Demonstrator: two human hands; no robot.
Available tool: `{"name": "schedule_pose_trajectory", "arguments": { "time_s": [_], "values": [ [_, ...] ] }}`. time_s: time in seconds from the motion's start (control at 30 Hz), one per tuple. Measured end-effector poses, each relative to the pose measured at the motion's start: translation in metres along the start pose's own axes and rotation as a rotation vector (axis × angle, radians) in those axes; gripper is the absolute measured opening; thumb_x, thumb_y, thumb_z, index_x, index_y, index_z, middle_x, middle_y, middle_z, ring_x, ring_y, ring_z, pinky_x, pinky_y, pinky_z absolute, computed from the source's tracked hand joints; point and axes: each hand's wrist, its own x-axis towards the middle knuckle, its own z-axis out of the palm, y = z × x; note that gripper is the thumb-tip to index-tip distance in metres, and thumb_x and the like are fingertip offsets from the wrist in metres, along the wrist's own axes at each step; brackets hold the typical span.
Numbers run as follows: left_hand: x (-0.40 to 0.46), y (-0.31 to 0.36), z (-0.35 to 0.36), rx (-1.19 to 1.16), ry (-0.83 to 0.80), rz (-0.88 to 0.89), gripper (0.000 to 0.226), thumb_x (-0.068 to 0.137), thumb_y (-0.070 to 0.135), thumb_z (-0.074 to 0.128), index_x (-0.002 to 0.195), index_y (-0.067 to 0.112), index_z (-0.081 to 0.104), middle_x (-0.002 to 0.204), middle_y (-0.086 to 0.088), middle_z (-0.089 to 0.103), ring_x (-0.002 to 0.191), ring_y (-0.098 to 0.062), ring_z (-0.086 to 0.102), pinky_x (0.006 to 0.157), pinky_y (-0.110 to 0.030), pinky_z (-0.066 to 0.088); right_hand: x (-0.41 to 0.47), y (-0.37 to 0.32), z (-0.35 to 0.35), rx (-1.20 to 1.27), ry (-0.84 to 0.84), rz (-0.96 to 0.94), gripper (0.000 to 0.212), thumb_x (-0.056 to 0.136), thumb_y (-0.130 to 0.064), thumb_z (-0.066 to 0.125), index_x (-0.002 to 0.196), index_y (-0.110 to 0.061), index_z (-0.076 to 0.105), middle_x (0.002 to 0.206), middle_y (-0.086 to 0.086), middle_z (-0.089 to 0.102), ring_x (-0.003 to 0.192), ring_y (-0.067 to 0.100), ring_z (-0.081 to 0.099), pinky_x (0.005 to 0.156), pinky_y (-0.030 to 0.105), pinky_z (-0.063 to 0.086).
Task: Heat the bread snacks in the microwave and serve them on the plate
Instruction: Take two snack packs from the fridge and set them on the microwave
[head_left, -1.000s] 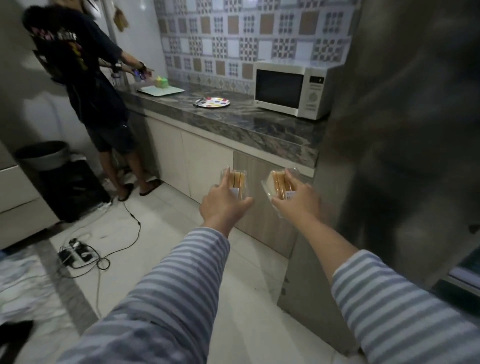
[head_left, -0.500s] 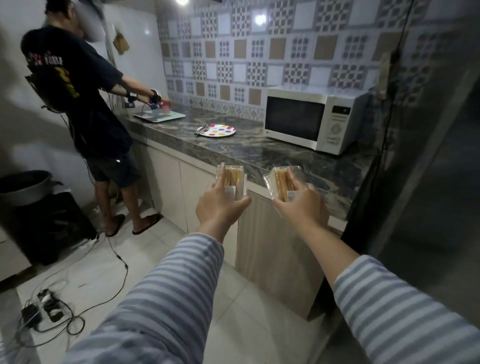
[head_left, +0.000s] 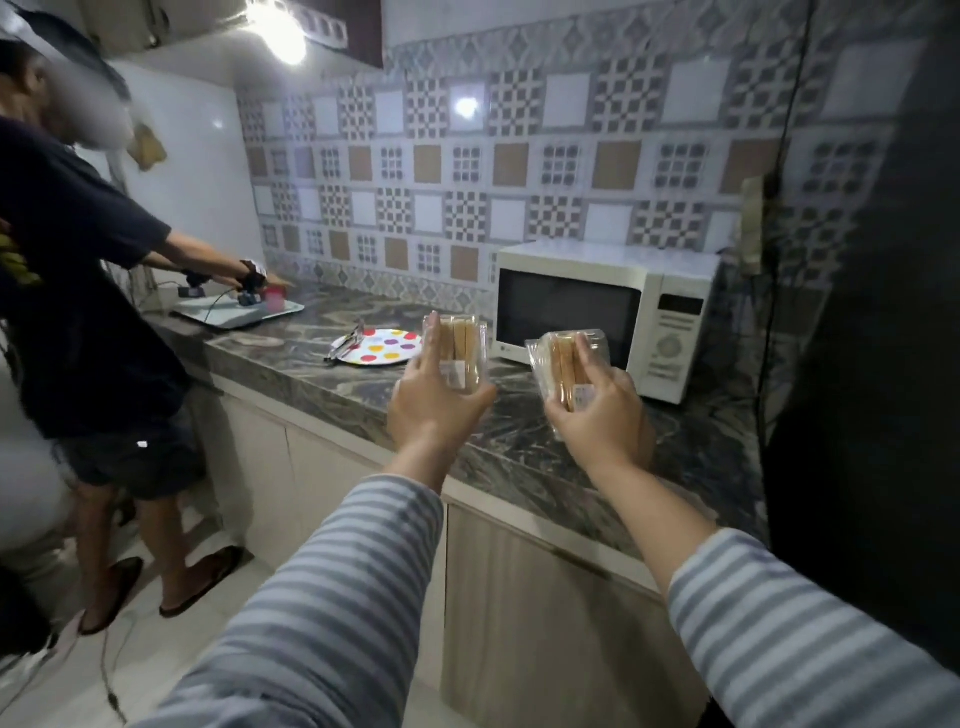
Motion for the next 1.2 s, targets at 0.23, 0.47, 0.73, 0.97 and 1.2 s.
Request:
{"name": "schedule_pose_trajectory", "arguments": {
  "time_s": [0.23,0.47,0.73,0.97,1.2],
  "values": [
    [0.118,-0.012,0.046,-0.009,-0.115,0.089,0.096,0.072,0.048,0.069,0.147,0.048,0.009,0.138,0.003,0.05,0.118,-0.023,0.053,0.09,-0.041,0.051,0.084,-0.012,0.056,-0.044,0.129,0.081,0.07,0.086,-0.043,0.062,0.146,-0.046,0.025,0.118,0.003,0.054,0.102,0.021,0.054,0.071,0.026,0.036],
    [0.224,-0.001,0.107,-0.101,-0.196,0.173,0.095,0.074,0.05,0.068,0.147,0.051,0.007,0.131,0.002,0.055,0.115,-0.024,0.054,0.089,-0.042,0.051,0.175,-0.012,0.091,-0.11,0.255,0.166,0.07,0.086,-0.044,0.061,0.145,-0.05,0.024,0.123,0.003,0.052,0.108,0.025,0.054,0.078,0.032,0.04],
    [0.308,0.043,0.184,-0.204,-0.25,0.285,0.096,0.075,0.052,0.067,0.147,0.049,0.004,0.135,0.0,0.052,0.117,-0.025,0.053,0.093,-0.045,0.049,0.281,0.01,0.094,-0.186,0.35,0.165,0.071,0.085,-0.049,0.061,0.145,-0.051,0.022,0.118,0.004,0.053,0.106,0.025,0.057,0.083,0.036,0.046],
    [0.38,0.096,0.266,-0.201,-0.309,0.327,0.097,0.074,0.05,0.063,0.15,0.043,0.002,0.131,0.004,0.055,0.112,-0.024,0.056,0.087,-0.04,0.051,0.392,0.044,0.09,-0.226,0.352,0.187,0.074,0.085,-0.051,0.059,0.146,-0.05,0.018,0.126,0.006,0.051,0.111,0.026,0.055,0.084,0.035,0.046],
    [0.433,0.127,0.35,-0.204,-0.395,0.289,0.095,0.079,0.048,0.065,0.151,0.039,0.004,0.132,0.005,0.055,0.113,-0.021,0.056,0.075,-0.031,0.043,0.479,0.091,0.107,-0.229,0.261,0.273,0.07,0.089,-0.05,0.055,0.148,-0.045,0.019,0.137,0.005,0.049,0.117,0.026,0.053,0.071,0.029,0.038]
  ]
}}
